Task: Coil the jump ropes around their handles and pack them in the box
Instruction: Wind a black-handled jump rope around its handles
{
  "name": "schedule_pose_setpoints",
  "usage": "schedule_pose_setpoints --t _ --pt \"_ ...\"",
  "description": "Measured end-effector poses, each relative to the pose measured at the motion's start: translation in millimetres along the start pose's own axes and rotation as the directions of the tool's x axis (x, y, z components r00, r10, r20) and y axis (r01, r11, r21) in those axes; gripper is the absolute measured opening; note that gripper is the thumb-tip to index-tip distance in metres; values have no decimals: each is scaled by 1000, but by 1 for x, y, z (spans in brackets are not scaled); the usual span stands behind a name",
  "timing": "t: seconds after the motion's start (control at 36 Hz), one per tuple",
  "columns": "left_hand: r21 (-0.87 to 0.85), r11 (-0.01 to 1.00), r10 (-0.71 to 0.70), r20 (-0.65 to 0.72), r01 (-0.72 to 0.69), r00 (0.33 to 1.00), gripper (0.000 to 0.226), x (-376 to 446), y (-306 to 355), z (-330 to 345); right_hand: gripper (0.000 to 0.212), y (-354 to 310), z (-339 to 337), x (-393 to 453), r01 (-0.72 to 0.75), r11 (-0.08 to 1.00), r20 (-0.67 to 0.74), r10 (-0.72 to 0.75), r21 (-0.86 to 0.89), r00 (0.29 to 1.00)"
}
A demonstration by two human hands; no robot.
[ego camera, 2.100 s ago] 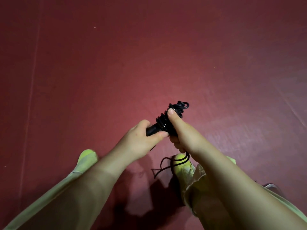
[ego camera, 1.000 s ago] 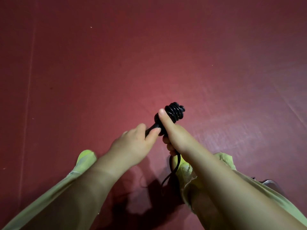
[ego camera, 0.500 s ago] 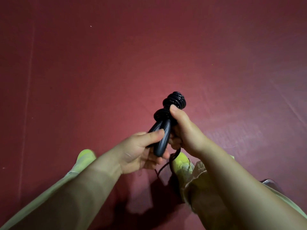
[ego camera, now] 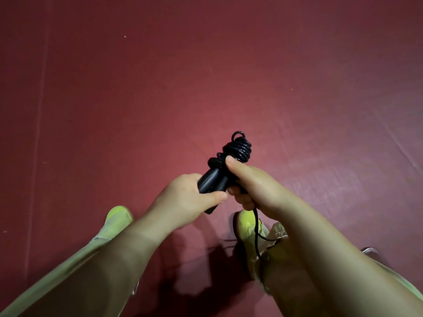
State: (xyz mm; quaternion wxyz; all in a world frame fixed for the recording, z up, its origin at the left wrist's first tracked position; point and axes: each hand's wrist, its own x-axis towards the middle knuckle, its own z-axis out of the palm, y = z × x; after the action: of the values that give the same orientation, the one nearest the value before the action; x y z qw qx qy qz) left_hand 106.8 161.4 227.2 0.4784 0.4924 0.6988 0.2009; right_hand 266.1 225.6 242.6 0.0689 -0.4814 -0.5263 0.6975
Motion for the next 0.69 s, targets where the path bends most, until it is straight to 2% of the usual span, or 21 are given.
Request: schedule_pose_setpoints --t 0.06,0.14,0.22,0.28,0.33,0.36,0.39,0.42,0.44,0.5,0.58,0.64,0.69 --pt "116 993 -4 -64 12 998 35 0 3 3 47 -2 1 0 -8 1000 -35 8 -4 999" --pt "291 956 20 -174 32 985 35 4 3 0 49 -2 6 1 -29 994 -124 17 -102 992" --pt "393 918 24 -195 56 980 37 7 -3 1 47 2 10 5 -63 988 -155 41 -138 987" --pt "385 922 29 -162 36 986 37 9 -5 1 43 4 10 7 -56 989 -156 34 -136 987" --pt "197 980 15 -28 -9 1000 39 11 -8 -1 40 4 8 7 -30 992 -155 11 -120 988" --pt "3 1000 13 82 -14 997 43 11 -9 -1 39 3 7 6 -15 995 -154 0 -97 988" --pt "-228 973 18 191 27 981 49 8 -9 -1 40 2 6 5 -1 998 -151 -8 -62 988" --pt "-429 895 11 300 125 954 58 6 -8 0 41 1 5 4 13 1000 -145 -16 -23 989" --pt "-554 799 10 402 235 916 67 3 -6 1 41 -1 5 2 30 1000 -138 -28 10 990" --pt "-651 649 21 533 394 846 83 1 -3 2 42 -3 5 1 61 997 -133 -54 45 990" --pt "-710 515 31 575 480 817 77 1 2 2 41 -6 5 1 90 994 -131 -81 61 988" --pt "-722 497 20 564 481 825 73 3 3 2 39 -7 2 0 92 995 -126 -86 42 988" --pt "-700 549 -12 539 457 842 71 4 1 2 43 -6 -1 -1 73 997 -119 -75 -23 990"
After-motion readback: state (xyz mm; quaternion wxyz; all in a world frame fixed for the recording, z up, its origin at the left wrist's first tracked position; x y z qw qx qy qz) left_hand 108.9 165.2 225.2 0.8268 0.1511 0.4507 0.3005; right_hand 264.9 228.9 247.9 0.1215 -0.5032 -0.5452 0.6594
